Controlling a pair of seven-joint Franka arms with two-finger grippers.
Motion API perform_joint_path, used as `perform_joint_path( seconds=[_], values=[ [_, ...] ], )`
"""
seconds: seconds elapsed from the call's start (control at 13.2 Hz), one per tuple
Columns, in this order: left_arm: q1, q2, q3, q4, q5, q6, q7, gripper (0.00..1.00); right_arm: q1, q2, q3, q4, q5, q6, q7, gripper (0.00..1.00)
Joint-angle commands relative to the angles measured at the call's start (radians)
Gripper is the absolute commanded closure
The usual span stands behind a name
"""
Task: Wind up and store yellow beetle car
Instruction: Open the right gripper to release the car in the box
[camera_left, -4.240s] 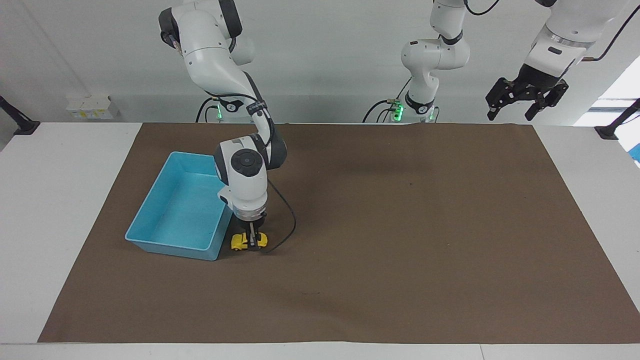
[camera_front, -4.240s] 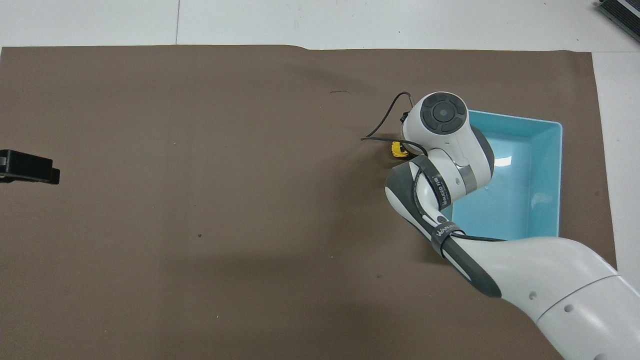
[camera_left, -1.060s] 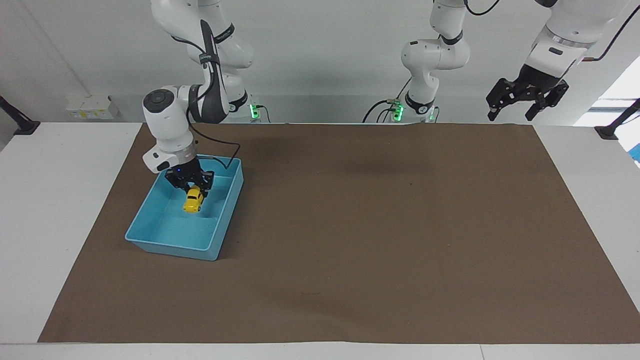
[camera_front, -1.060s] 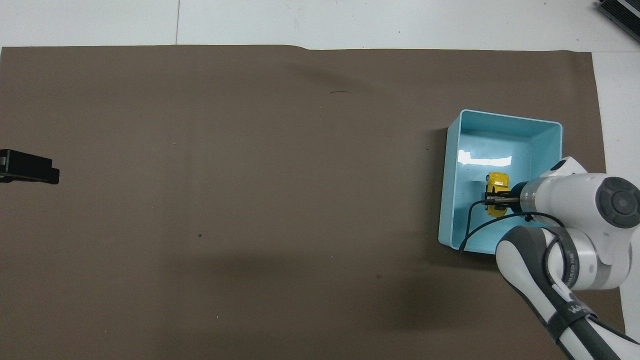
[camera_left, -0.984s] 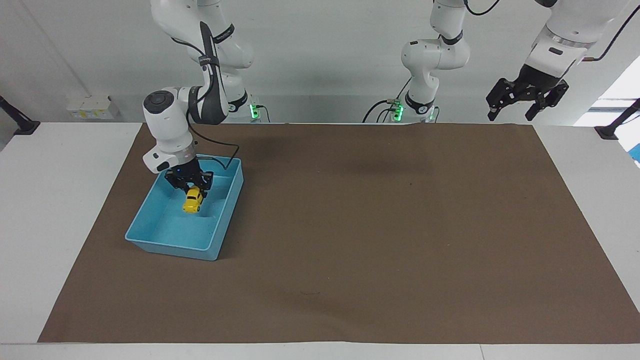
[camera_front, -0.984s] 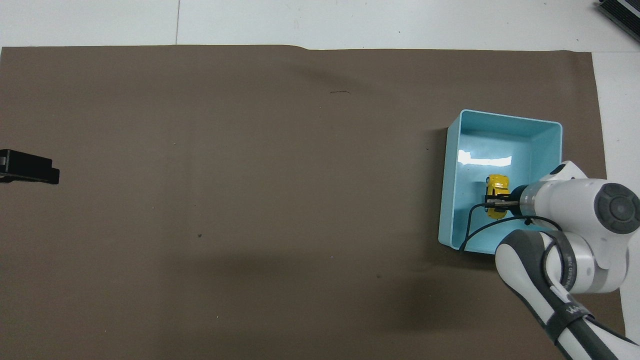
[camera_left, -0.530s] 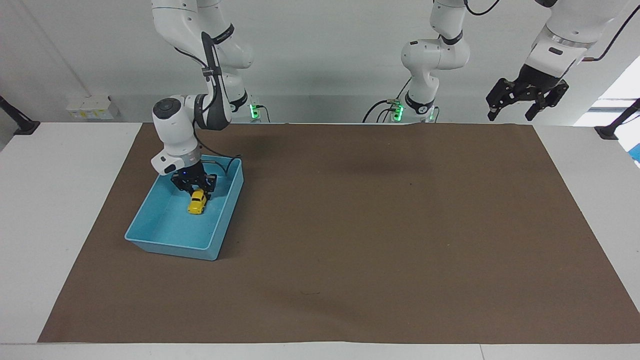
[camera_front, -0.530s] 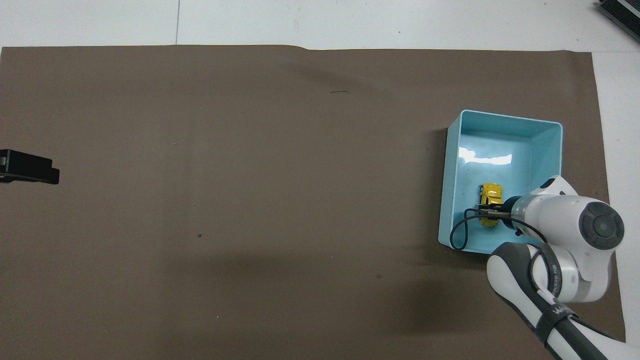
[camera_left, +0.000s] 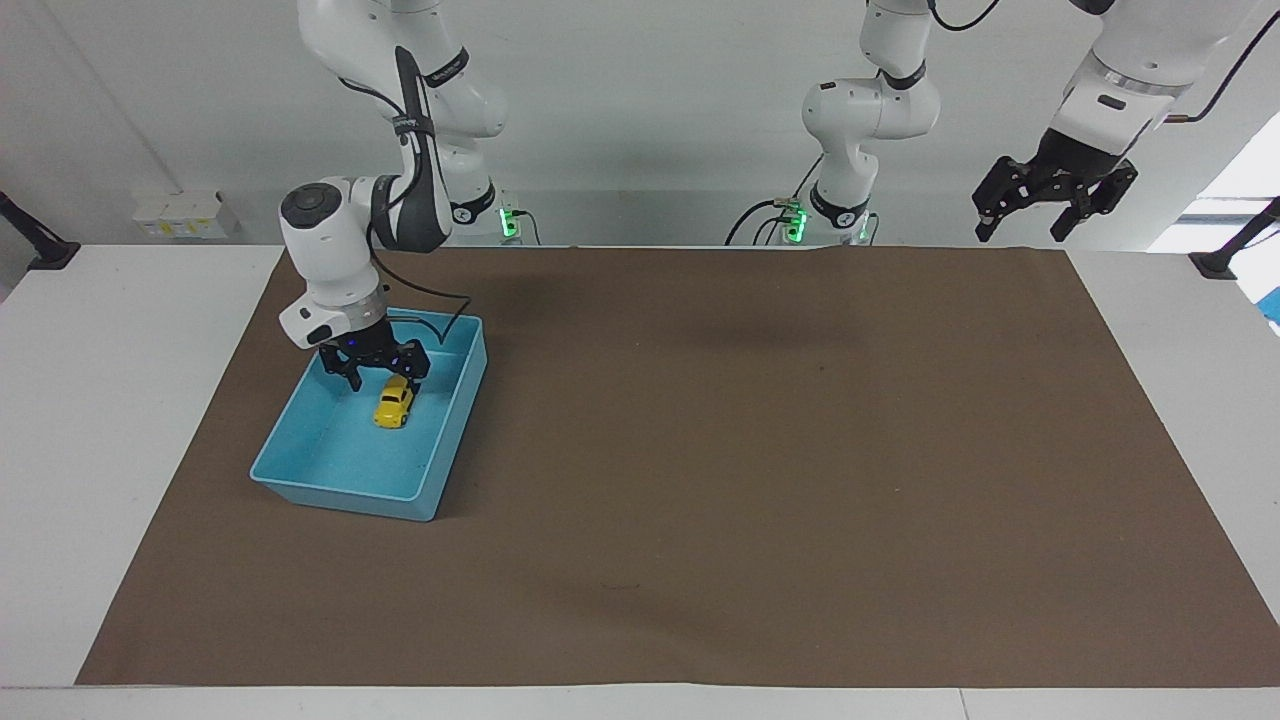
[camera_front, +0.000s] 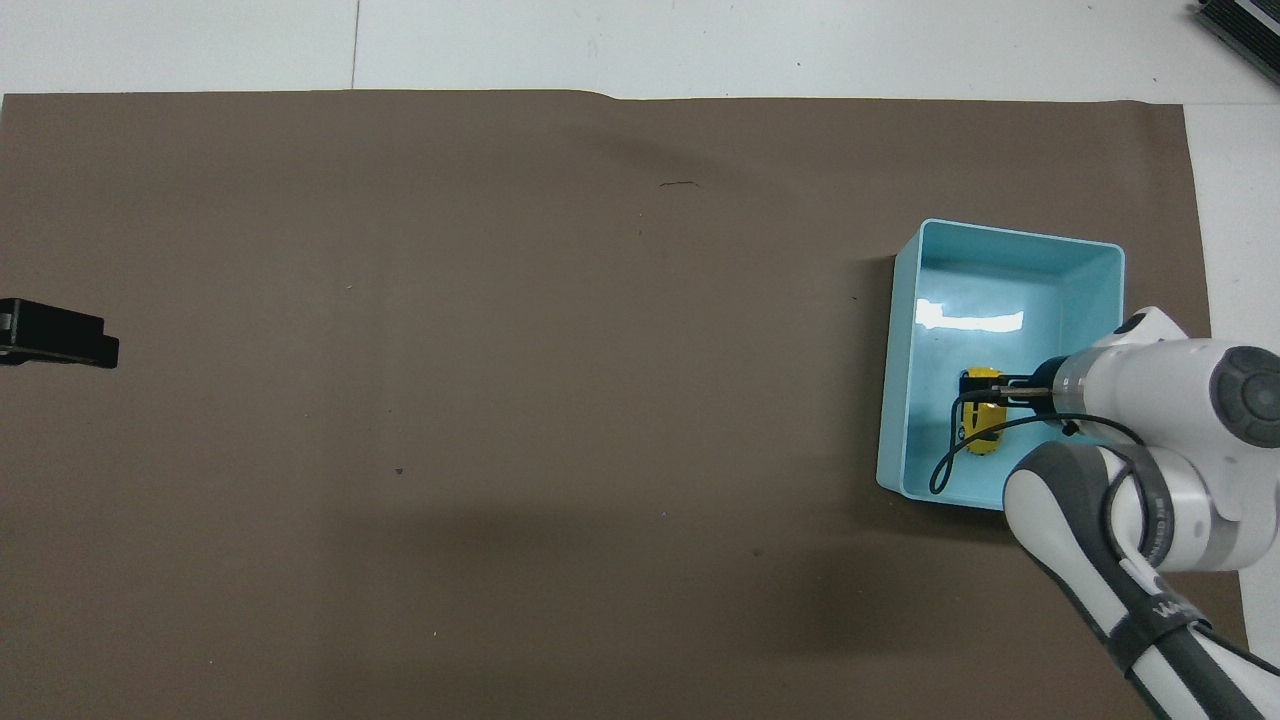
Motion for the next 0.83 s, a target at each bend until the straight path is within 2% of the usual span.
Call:
perform_joint_path(
  seconds=[0.0, 0.38, 0.76],
  values=[
    [0.013, -0.025, -0.008, -0.027, 0.003, 0.009, -0.006, 0.00, -0.014, 0.011, 0.008, 0.134, 0.012, -0.135, -0.010, 0.00],
    [0.013, -0.025, -0.008, -0.027, 0.003, 0.009, -0.006, 0.00, -0.021, 0.024, 0.003, 0.311, 0.003, -0.328, -0.013, 0.00],
    [0.013, -0.025, -0.008, -0.027, 0.003, 0.009, -0.006, 0.00, -0.037, -0.001, 0.003, 0.492, -0.003, -0.586, -0.013, 0.00]
  ],
)
